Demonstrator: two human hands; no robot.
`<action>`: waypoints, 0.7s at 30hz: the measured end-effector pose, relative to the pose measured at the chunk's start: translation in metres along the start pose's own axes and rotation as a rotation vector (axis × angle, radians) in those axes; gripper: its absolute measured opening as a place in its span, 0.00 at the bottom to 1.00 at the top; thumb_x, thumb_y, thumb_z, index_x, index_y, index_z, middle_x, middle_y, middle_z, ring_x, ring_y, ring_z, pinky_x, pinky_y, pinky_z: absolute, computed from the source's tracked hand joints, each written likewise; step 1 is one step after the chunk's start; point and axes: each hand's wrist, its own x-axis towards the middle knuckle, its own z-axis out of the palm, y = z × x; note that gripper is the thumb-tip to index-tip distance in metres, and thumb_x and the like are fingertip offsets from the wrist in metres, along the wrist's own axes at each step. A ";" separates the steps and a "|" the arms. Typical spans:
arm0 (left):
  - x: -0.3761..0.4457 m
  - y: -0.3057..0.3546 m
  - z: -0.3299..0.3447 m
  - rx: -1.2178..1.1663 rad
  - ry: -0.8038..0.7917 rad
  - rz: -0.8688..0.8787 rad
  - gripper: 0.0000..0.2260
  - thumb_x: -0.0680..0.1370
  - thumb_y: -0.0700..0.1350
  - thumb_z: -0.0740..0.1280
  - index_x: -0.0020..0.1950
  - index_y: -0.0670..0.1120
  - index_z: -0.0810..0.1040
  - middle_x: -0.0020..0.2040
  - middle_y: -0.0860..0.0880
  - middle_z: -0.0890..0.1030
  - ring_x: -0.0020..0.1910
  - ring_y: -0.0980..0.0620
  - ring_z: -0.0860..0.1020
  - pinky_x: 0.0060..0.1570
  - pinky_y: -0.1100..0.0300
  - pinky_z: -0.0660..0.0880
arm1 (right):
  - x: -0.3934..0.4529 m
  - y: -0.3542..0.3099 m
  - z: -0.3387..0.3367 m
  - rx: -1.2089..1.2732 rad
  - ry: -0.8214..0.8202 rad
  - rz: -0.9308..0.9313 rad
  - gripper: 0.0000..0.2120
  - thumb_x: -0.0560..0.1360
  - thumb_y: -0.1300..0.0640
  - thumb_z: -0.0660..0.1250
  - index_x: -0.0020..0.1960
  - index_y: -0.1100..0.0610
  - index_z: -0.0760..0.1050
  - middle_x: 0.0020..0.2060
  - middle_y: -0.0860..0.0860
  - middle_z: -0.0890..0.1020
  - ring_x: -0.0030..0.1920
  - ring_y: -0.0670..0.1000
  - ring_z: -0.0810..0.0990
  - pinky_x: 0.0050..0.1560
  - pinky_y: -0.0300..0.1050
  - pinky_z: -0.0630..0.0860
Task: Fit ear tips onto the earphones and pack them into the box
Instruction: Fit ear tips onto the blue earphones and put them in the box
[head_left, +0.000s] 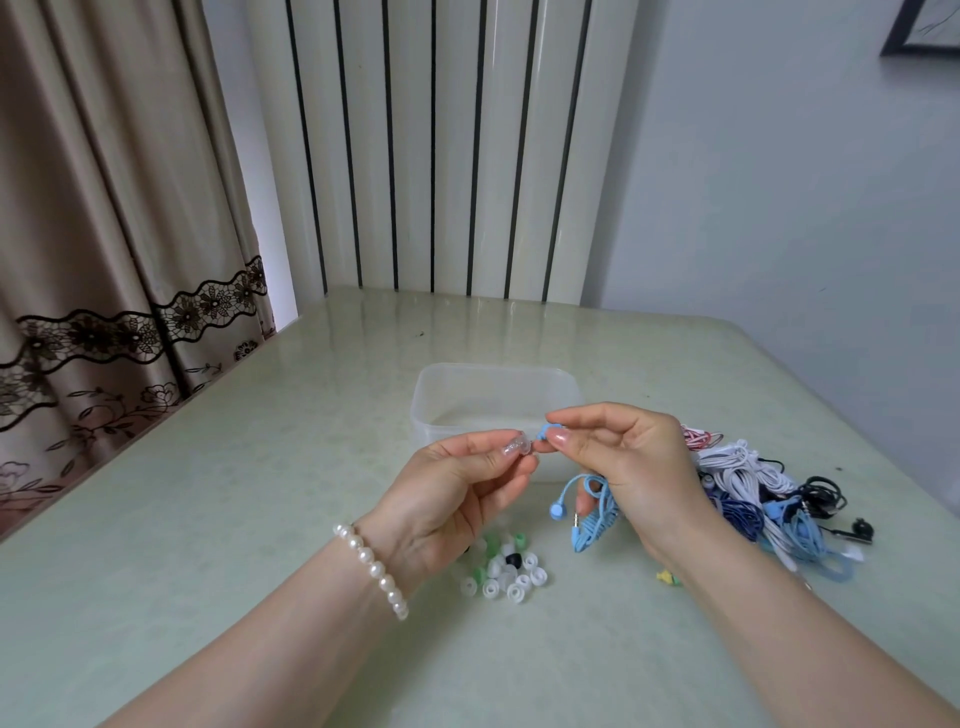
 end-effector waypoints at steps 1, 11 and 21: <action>0.000 0.000 0.000 0.009 0.016 0.003 0.05 0.73 0.29 0.63 0.46 0.34 0.78 0.37 0.41 0.83 0.32 0.52 0.82 0.36 0.64 0.80 | 0.000 0.001 0.000 -0.021 0.020 -0.011 0.04 0.68 0.67 0.71 0.41 0.60 0.80 0.32 0.52 0.84 0.15 0.49 0.71 0.19 0.34 0.67; -0.004 -0.002 0.003 0.044 0.062 0.018 0.05 0.72 0.29 0.64 0.43 0.35 0.79 0.34 0.42 0.83 0.32 0.52 0.82 0.35 0.64 0.80 | 0.000 0.003 0.001 -0.131 0.041 -0.041 0.05 0.67 0.66 0.72 0.42 0.60 0.81 0.21 0.44 0.79 0.15 0.46 0.69 0.20 0.30 0.62; -0.002 -0.001 0.000 0.079 0.112 0.052 0.04 0.72 0.29 0.65 0.43 0.36 0.78 0.33 0.42 0.83 0.32 0.51 0.83 0.34 0.64 0.80 | 0.000 0.004 0.002 -0.158 0.015 -0.041 0.04 0.67 0.67 0.72 0.39 0.60 0.81 0.23 0.46 0.80 0.16 0.47 0.70 0.22 0.32 0.66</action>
